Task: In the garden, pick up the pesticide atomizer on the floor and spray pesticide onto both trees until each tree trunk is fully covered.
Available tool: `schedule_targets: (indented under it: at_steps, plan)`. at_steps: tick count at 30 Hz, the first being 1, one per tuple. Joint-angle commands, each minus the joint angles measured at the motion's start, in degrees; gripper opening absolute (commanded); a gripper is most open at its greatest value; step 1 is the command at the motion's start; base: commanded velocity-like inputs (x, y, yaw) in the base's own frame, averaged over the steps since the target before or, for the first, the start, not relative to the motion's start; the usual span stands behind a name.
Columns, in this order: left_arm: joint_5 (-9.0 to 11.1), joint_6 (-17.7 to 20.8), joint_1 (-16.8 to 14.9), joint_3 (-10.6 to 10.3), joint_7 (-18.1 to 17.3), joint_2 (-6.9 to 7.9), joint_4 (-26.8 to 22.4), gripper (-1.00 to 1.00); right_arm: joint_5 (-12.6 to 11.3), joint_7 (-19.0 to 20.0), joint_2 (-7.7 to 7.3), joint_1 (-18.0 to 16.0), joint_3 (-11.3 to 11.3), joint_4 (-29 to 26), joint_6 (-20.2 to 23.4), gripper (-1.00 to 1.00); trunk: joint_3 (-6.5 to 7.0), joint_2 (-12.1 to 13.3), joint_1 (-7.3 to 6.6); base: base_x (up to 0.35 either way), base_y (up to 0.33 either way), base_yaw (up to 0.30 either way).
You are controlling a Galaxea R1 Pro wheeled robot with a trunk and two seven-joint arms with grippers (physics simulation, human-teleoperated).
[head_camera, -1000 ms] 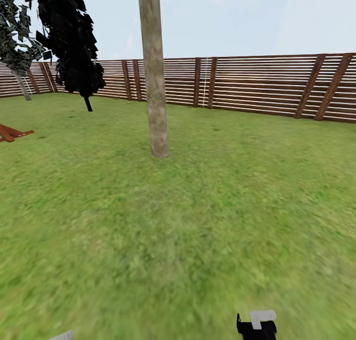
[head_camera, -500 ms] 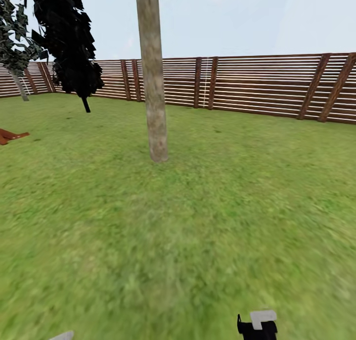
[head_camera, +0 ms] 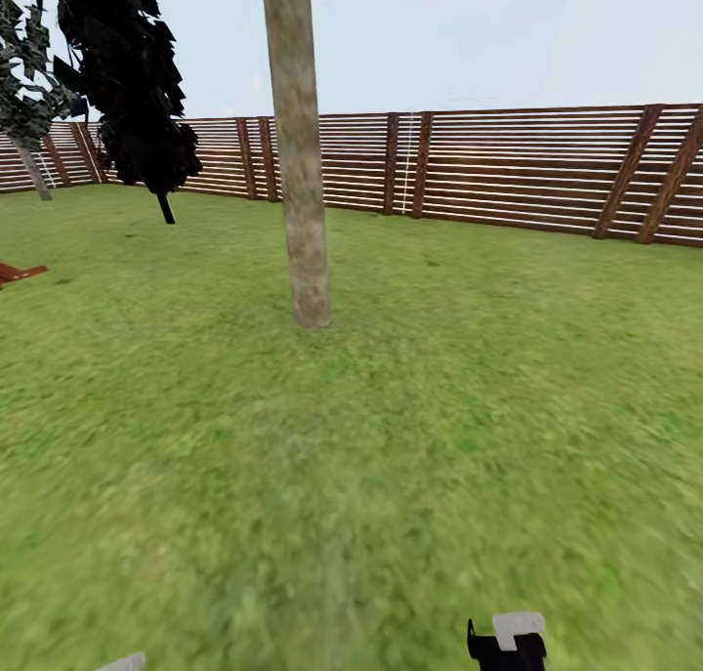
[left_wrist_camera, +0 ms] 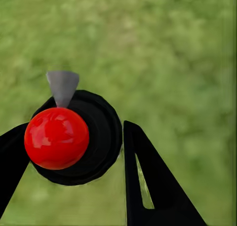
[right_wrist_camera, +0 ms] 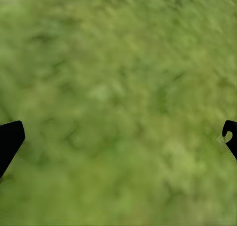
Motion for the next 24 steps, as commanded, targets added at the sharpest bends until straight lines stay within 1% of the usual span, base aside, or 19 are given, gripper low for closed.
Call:
schedule_targets:
  at_steps: [1,5,15,19,21,24]
  plan:
    - [0.0,0.0,0.0,0.0,-0.01,0.0,0.0,-1.0,-0.04,-0.03,0.04,0.0,0.0,0.0,0.0,1.0,0.0,0.0,0.0,0.34,0.0,0.115]
    - [0.0,0.0,0.0,0.0,-0.01,0.01,0.0,-1.0,-0.07,-0.06,0.07,0.0,0.0,-0.01,0.0,1.0,0.0,0.0,0.0,0.34,0.0,0.212]
    - [0.24,-0.01,0.07,0.08,0.07,0.36,0.08,-1.0,-0.16,-0.28,-0.42,0.0,-0.17,-0.01,0.0,1.0,0.0,0.0,0.0,0.34,0.0,0.01]
    - [0.17,-0.09,0.48,-0.05,0.01,0.3,-0.17,-1.0,-0.22,-0.22,-0.12,0.0,-0.1,-0.01,0.0,1.0,0.0,0.0,0.0,0.34,0.0,0.0]
    - [-0.26,-0.06,0.51,-0.37,-0.05,0.15,-0.33,-1.0,-0.29,-0.21,0.06,0.0,-0.09,-0.15,0.0,1.0,0.0,0.0,0.0,0.34,0.0,0.002]
    - [-0.42,-0.09,0.52,-0.59,-0.09,0.15,-0.43,-1.0,-0.33,-0.2,0.15,0.0,-0.22,-0.26,0.0,1.0,0.0,0.0,0.0,0.34,0.0,0.162]
